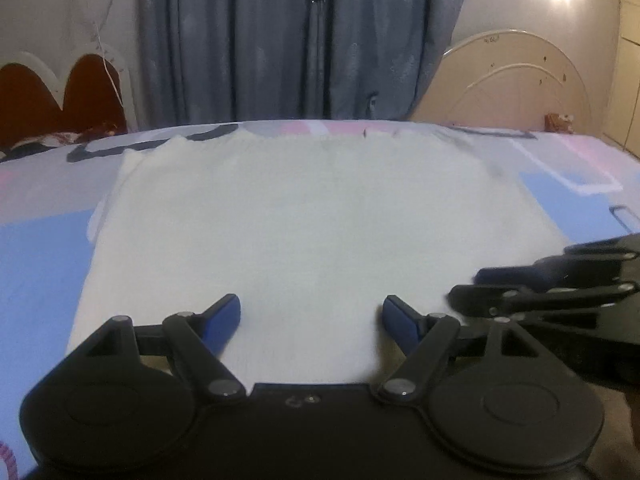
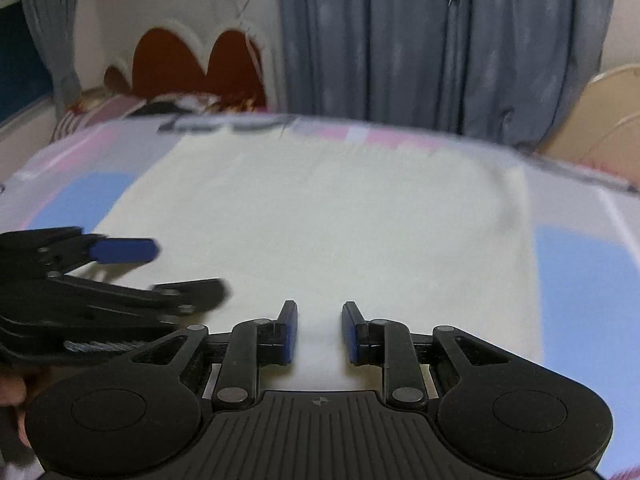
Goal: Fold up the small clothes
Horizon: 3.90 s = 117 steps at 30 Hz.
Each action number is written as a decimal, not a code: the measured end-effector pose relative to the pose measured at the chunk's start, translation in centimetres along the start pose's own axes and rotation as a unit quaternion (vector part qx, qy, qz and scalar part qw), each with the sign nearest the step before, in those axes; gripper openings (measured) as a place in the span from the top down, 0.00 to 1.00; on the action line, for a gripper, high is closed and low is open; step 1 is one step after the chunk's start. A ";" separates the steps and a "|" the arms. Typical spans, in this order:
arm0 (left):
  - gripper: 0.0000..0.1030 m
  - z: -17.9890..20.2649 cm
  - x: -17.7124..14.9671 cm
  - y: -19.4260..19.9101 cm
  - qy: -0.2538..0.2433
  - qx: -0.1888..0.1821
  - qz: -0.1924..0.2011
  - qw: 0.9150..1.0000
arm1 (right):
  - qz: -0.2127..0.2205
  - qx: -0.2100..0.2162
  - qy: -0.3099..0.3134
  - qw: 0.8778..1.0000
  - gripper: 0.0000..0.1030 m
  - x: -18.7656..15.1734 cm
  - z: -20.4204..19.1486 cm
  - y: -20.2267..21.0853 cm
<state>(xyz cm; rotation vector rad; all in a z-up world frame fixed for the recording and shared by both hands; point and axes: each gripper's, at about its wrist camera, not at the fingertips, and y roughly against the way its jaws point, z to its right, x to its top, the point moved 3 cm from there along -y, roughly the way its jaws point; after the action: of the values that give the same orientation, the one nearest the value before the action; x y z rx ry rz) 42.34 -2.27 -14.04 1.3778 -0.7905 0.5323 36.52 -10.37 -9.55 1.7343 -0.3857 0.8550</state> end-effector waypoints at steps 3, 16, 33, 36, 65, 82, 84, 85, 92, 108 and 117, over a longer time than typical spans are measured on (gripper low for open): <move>0.24 0.1 -0.5 0.9 -0.008 0.004 0.000 1.000 | 0.004 -0.002 0.024 1.000 0.77 -1.0 -0.7 0.7; 0.24 -4.7 -1.7 3.2 0.035 0.048 -0.004 0.998 | -0.016 -0.082 -0.044 0.996 0.77 -2.1 7.4 3.0; 0.22 -4.6 -1.9 2.9 0.038 0.064 -0.026 0.997 | -0.024 -0.095 -0.064 0.993 0.77 -2.0 6.9 3.6; 0.22 -4.5 -2.0 2.9 0.037 0.065 -0.024 0.997 | 0.017 -0.082 -0.068 0.994 0.77 -1.3 6.1 4.7; 0.22 -7.3 -2.1 4.7 0.080 0.080 -0.060 0.992 | -0.051 -0.057 -0.067 0.995 0.77 -1.3 6.9 2.9; 0.44 -12.5 -5.4 4.6 0.465 -0.055 0.025 0.883 | 0.023 0.026 -0.109 0.993 0.96 -0.5 4.1 7.3; 0.44 -12.7 -5.1 3.9 0.469 -0.062 0.037 0.880 | 0.027 0.029 -0.112 0.993 0.97 0.1 3.9 6.8; 0.44 -12.9 -5.0 3.4 0.473 -0.068 0.044 0.878 | 0.028 0.032 -0.114 0.993 0.97 0.4 3.8 6.5; 0.44 -12.0 -4.0 1.9 0.476 -0.025 0.102 0.873 | 0.048 0.058 -0.135 0.988 0.97 3.2 3.8 2.1; 0.70 -13.2 -4.3 1.3 0.498 -0.022 0.124 0.858 | 0.049 0.074 -0.132 0.987 0.97 7.5 2.3 -6.5; 0.94 -13.7 -2.1 1.1 0.474 -0.026 0.110 0.873 | 0.025 0.083 -0.143 0.986 1.00 7.0 3.4 -8.7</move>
<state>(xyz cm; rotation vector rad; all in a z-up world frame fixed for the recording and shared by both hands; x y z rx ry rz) 42.62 11.62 -14.99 0.8019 -0.1366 1.2287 48.08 -9.43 -11.06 2.0174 -0.5635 0.6904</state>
